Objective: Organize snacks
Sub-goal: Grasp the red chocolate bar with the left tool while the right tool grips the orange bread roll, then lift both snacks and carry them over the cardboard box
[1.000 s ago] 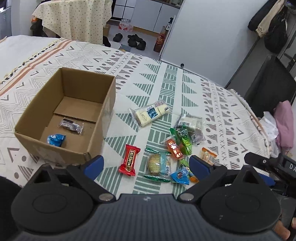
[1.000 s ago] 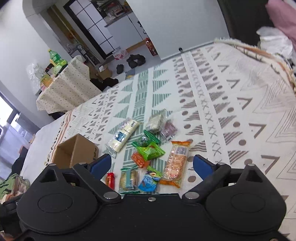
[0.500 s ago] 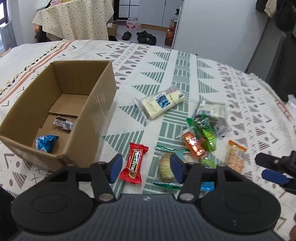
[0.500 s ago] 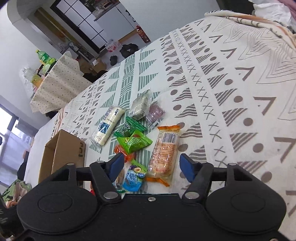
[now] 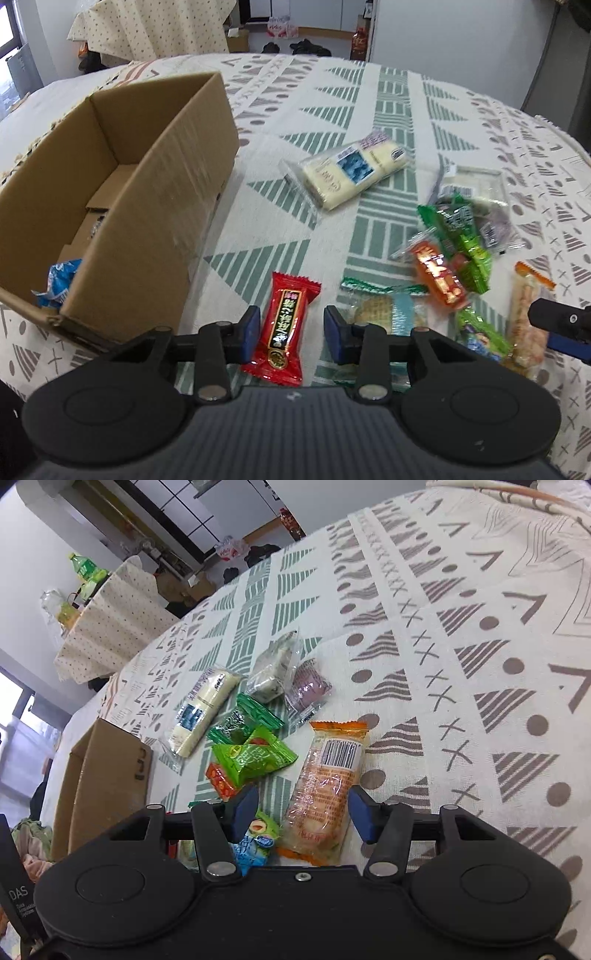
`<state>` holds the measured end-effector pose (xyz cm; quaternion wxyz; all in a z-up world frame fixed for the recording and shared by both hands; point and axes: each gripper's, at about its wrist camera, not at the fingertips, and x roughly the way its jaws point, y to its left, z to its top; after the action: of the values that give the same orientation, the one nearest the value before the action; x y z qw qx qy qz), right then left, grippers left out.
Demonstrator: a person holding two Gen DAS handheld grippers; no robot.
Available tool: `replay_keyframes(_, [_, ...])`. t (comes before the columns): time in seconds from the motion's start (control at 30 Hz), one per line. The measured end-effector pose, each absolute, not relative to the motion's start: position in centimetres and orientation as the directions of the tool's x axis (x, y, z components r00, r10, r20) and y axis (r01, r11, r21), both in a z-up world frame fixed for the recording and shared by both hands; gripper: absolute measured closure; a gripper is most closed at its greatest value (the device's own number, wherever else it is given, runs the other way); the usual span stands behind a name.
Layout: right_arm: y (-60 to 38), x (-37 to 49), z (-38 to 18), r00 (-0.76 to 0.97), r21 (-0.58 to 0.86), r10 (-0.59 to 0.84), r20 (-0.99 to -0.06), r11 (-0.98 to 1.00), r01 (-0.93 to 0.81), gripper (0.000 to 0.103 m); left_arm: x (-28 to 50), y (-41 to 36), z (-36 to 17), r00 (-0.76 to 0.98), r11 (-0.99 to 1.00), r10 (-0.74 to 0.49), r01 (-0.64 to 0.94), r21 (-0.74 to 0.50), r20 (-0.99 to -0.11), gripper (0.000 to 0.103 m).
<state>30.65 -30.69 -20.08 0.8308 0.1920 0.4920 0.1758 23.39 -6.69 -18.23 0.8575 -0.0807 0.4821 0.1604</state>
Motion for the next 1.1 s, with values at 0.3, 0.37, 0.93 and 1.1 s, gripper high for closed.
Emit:
replay_keyframes(0.3, [-29.5, 31.3, -21.1, 0.470, 0.415, 0.421, -0.776, 0.902, -0.123, 0.050, 23.5, -5.8, -18.6, 0.474, 0.929, 0.178, -0.371, -0.011, -0.863, 0.084])
replay_keyframes(0.37, [-29.2, 31.4, -21.2, 0.473, 0.401, 0.411, -0.780, 0.907, -0.127, 0.050, 23.3, -5.8, -18.4, 0.474, 0.928, 0.168, -0.372, -0.023, -0.864, 0.084])
replay_keyframes(0.93, [-28.8, 28.4, -17.7, 0.500, 0.337, 0.371, -0.783, 0.928, -0.160, 0.067, 19.7, -6.0, -12.7, 0.566, 0.932, 0.133, -0.351, -0.091, -0.814, 0.084])
replay_keyframes(1.1, [-28.7, 27.0, -15.9, 0.535, 0.354, 0.400, -0.744, 0.916, -0.192, 0.067, 18.2, -6.0, -10.5, 0.598, 0.935, 0.129, -0.338, -0.103, -0.791, 0.084])
